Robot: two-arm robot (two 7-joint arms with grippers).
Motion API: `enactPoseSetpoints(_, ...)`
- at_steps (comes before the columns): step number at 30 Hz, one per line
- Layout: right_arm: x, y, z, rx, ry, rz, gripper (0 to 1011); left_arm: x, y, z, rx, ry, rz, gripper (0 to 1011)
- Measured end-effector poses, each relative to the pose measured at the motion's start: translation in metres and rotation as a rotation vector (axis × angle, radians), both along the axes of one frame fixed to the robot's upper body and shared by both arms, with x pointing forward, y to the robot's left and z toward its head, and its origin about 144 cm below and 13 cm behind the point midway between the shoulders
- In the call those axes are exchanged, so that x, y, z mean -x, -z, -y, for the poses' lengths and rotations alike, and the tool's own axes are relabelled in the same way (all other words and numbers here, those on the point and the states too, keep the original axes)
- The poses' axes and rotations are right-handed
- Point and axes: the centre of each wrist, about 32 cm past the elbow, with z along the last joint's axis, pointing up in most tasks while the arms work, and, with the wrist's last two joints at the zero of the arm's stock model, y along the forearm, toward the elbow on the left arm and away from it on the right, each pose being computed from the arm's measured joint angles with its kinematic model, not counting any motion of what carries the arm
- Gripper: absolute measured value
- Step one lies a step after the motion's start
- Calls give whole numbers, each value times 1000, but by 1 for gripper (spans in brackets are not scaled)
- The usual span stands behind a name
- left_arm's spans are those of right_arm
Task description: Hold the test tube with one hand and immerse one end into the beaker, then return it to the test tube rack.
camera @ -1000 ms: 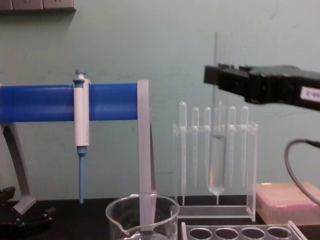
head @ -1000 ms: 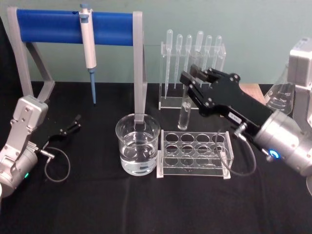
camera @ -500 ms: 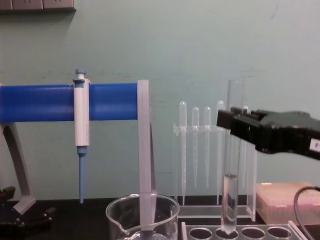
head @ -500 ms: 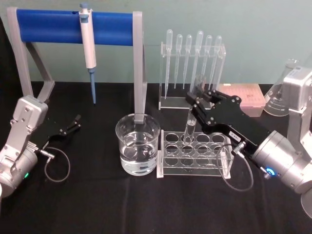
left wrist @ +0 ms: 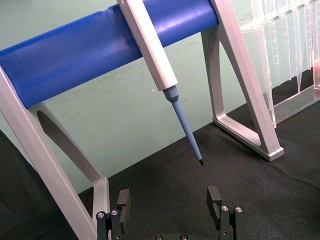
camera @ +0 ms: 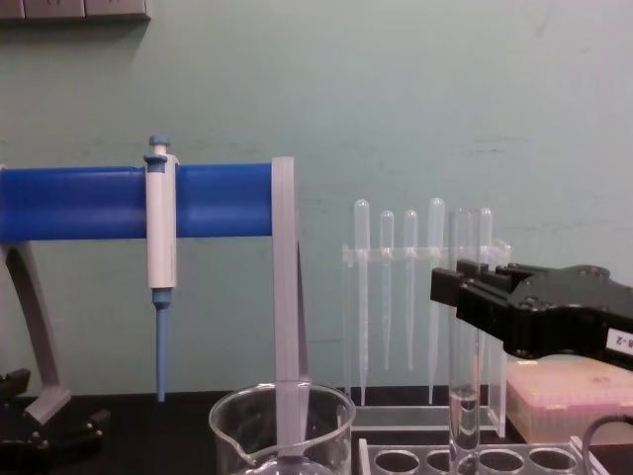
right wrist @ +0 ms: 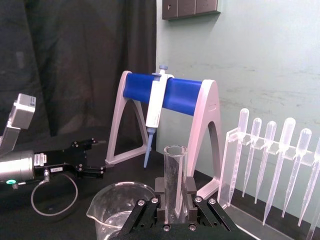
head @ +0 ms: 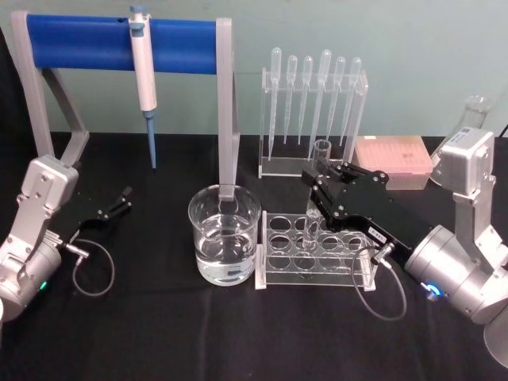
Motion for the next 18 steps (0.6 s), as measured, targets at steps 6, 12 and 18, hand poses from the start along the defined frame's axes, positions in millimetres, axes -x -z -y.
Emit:
enactPoseSetpoints(6, -2, 7, -2, 5, 0, -11, 226, 0, 0, 0, 0, 0, 0, 1000)
enactPoseSetpoints(12, -1, 16, -3, 14, 2, -31, 226, 0, 0, 0, 0, 0, 0, 1000)
enactPoseSetpoints(18, 0, 24, -3, 23, 4, -51, 226, 0, 0, 0, 0, 0, 0, 1000)
